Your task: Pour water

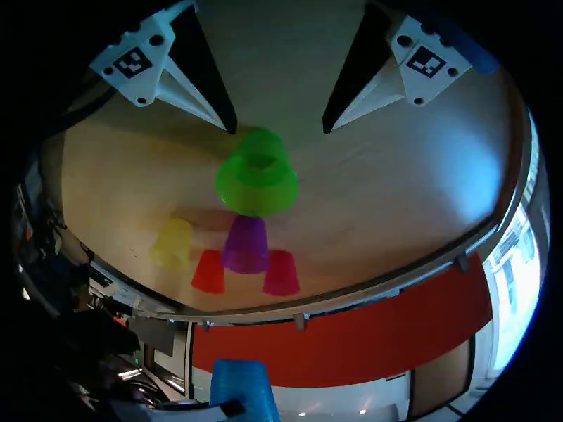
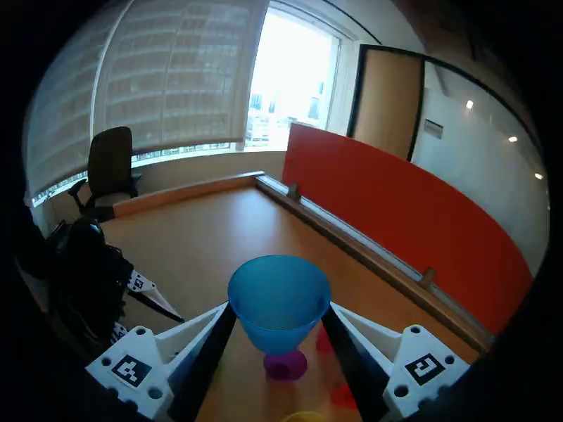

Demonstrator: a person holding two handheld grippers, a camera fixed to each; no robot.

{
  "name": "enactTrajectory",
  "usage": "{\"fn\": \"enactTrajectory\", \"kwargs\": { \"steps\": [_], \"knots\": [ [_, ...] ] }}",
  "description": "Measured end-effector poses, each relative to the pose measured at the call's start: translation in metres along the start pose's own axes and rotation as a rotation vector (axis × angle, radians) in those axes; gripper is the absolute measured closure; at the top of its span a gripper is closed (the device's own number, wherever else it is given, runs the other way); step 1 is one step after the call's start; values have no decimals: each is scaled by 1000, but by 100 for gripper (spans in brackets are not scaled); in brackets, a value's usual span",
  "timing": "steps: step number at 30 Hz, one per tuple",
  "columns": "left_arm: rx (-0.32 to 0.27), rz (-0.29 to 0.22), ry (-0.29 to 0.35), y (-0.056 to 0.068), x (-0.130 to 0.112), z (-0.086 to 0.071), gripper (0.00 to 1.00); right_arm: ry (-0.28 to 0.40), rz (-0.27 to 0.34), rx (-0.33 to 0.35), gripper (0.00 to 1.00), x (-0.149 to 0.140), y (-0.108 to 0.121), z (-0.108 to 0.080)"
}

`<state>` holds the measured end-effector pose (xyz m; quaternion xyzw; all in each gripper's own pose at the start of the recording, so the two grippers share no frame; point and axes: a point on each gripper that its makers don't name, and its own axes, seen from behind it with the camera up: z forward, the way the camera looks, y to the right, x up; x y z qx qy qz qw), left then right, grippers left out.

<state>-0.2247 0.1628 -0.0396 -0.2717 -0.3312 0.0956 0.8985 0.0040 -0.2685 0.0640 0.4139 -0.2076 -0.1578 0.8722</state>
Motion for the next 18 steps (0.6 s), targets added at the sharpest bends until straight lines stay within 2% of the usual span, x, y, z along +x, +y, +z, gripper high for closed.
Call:
{"fn": "enactTrajectory", "kwargs": {
  "steps": [11,18],
  "knots": [
    [68,-111,12,-13,-14,-46,10,-20,-26,51,11,2,0,42],
    [106,-165,17,-19,-21,-71,10,-51,-58,92,11,-1,0,71]
  ]
}}
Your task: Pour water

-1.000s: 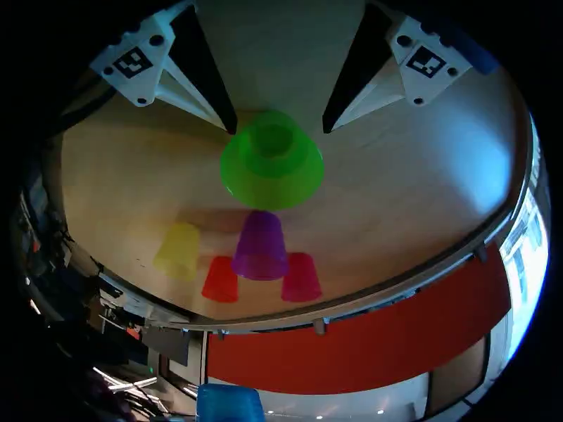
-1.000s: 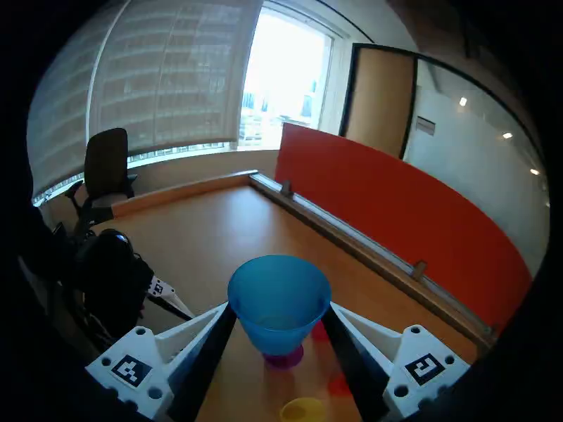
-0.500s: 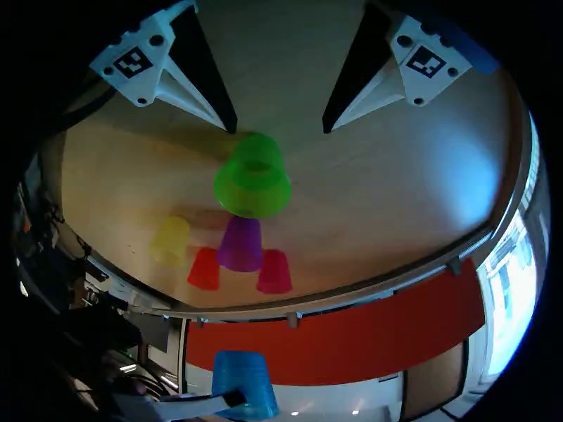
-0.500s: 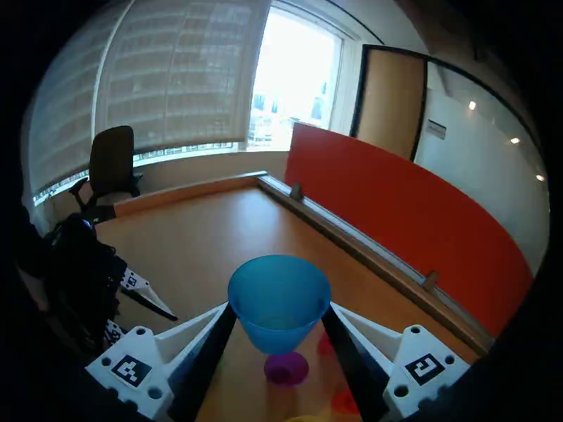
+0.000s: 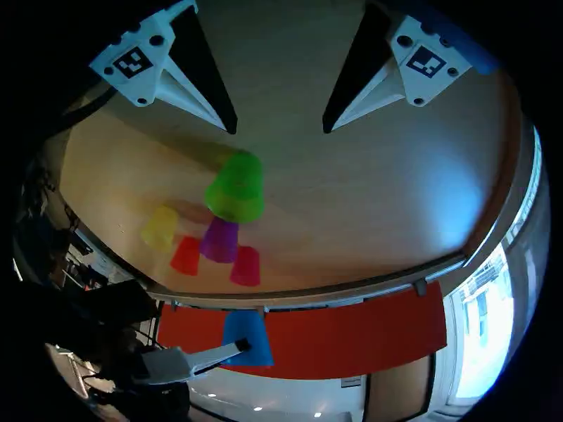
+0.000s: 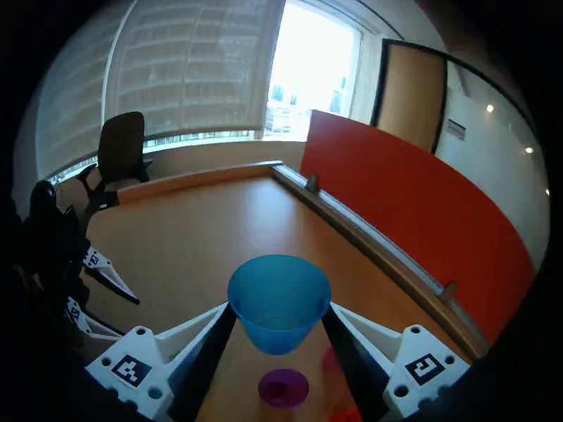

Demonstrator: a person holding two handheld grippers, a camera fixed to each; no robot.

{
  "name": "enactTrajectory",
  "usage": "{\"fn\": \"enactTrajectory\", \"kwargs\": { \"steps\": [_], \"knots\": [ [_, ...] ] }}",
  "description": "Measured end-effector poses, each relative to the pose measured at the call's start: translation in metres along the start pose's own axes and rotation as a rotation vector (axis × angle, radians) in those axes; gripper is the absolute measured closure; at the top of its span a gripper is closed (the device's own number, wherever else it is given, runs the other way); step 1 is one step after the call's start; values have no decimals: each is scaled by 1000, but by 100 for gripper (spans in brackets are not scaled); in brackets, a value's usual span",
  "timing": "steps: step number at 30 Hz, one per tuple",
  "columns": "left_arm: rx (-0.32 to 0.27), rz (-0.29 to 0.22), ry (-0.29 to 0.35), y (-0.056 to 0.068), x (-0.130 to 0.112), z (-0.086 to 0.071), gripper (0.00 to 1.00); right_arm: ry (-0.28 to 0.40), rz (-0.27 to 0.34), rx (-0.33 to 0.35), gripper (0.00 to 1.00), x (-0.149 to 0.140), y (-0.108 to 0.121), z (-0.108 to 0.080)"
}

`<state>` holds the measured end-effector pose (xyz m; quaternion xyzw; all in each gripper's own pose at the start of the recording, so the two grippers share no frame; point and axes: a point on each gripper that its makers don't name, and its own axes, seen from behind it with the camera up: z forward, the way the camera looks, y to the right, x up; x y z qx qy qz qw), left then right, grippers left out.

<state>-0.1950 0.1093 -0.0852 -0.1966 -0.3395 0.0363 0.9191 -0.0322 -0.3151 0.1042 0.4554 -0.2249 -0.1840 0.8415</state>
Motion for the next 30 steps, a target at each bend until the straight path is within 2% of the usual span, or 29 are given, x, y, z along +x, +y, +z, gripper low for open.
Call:
{"fn": "enactTrajectory", "kwargs": {
  "steps": [8,15,30],
  "knots": [
    [47,-58,11,-14,-3,-21,10,-53,-33,49,11,-7,-3,34],
    [77,-100,18,-21,-8,-35,10,-112,-38,84,11,-17,-2,63],
    [121,-108,28,-29,-13,-43,10,-271,-38,166,11,-50,-13,106]
  ]
}}
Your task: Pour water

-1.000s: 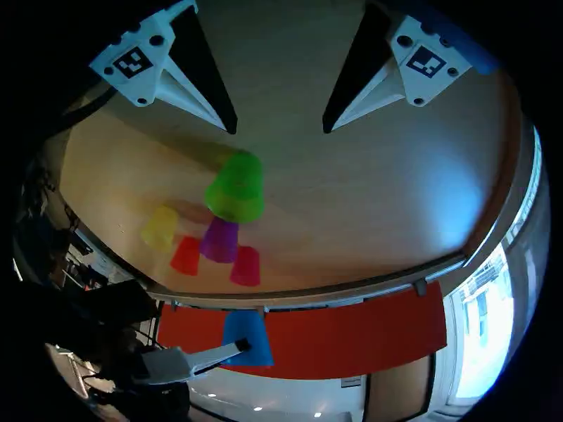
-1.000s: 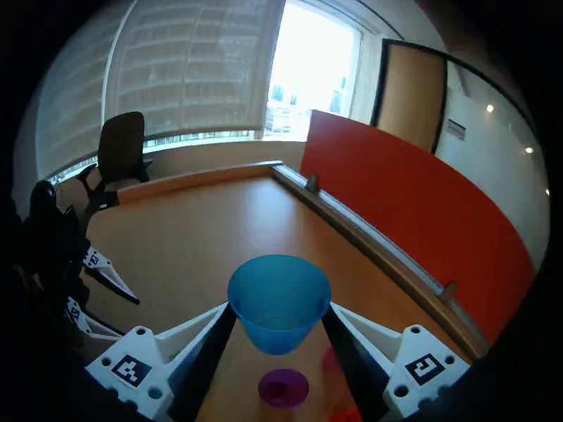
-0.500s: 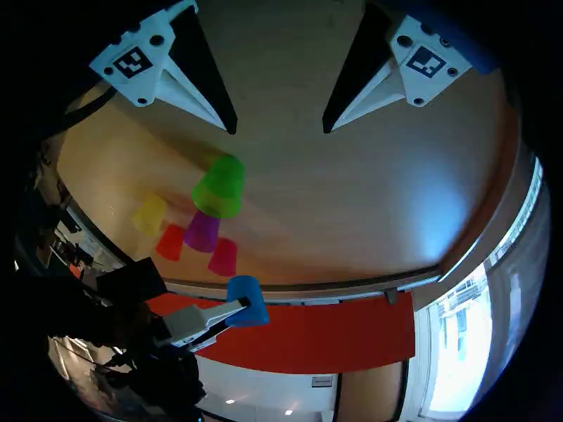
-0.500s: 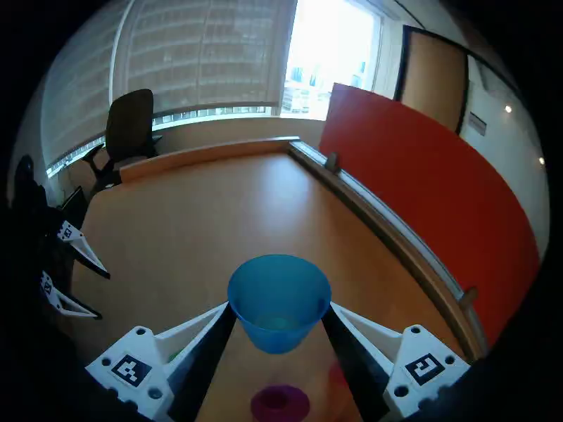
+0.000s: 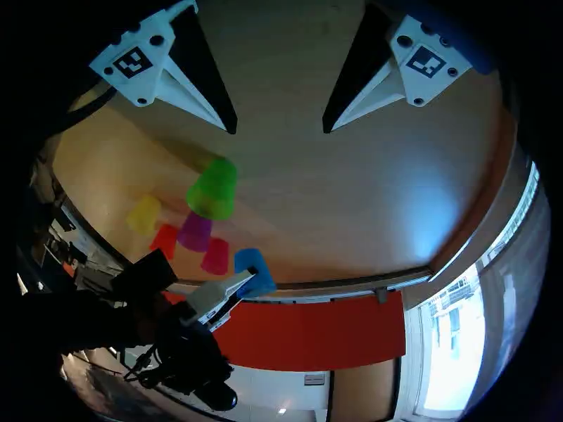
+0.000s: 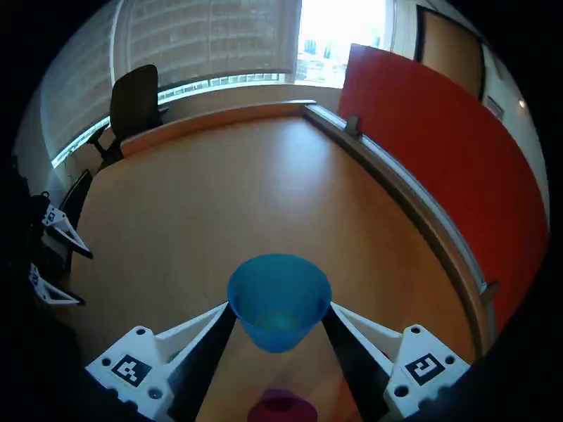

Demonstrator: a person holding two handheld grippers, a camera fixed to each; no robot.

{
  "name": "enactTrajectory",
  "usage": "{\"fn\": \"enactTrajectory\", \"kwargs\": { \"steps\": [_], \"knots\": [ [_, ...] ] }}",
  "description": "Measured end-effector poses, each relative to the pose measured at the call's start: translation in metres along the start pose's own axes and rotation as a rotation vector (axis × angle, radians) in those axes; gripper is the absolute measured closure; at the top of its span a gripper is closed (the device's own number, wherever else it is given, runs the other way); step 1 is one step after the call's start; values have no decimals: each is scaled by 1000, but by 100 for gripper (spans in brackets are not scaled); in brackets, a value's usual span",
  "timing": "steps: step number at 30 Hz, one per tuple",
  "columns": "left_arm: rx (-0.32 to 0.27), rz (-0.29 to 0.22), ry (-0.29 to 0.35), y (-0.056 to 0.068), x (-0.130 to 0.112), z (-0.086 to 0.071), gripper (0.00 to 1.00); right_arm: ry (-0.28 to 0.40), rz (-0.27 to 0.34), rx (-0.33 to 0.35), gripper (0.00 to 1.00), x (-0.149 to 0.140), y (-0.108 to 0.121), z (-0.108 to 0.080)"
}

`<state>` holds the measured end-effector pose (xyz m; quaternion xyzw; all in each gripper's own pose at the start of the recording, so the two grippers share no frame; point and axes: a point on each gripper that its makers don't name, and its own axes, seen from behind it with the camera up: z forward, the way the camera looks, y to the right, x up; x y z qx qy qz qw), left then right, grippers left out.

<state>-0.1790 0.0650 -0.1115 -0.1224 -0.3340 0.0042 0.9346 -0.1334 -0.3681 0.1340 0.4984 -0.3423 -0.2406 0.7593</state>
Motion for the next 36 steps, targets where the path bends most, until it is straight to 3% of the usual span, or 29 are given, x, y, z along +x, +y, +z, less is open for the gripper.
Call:
{"fn": "enactTrajectory", "kwargs": {
  "steps": [20,36],
  "knots": [
    [20,-31,-2,-9,-7,0,10,-183,-26,44,11,-25,7,33],
    [30,-42,-6,-14,-11,2,10,-260,-26,64,10,-39,8,47]
  ]
}}
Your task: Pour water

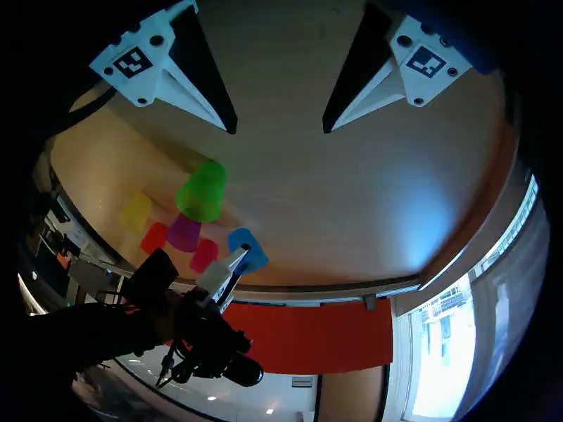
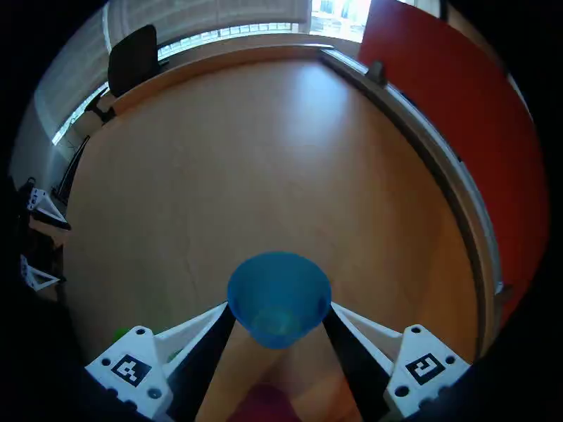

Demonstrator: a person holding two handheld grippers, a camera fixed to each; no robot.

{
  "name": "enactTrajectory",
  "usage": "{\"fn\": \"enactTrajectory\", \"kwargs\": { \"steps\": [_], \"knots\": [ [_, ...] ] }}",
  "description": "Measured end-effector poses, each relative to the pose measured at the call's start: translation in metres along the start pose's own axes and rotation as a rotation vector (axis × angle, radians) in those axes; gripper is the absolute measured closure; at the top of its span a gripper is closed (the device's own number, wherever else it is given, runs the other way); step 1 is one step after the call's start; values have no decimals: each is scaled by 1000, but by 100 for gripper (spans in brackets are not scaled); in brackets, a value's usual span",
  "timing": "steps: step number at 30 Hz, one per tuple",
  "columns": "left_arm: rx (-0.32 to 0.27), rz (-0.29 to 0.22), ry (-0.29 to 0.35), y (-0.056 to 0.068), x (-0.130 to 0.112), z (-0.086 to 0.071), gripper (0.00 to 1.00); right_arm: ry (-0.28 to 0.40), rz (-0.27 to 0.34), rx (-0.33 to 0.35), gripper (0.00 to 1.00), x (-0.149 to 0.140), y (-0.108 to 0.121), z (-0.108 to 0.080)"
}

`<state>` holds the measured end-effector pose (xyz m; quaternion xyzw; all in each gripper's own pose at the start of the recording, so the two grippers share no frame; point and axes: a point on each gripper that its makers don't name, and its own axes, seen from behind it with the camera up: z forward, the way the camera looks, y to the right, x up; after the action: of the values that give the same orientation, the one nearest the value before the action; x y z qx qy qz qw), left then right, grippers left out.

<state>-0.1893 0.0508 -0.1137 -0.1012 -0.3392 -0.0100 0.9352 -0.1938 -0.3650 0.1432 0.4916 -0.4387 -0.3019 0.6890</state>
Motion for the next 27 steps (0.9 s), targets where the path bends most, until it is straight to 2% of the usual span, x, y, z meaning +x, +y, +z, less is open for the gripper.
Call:
{"fn": "enactTrajectory", "kwargs": {
  "steps": [14,27],
  "knots": [
    [-1,-5,1,0,2,3,10,-24,4,-3,10,-4,2,6],
    [-5,0,5,2,4,5,10,-59,-1,-12,6,-18,3,4]
  ]
}}
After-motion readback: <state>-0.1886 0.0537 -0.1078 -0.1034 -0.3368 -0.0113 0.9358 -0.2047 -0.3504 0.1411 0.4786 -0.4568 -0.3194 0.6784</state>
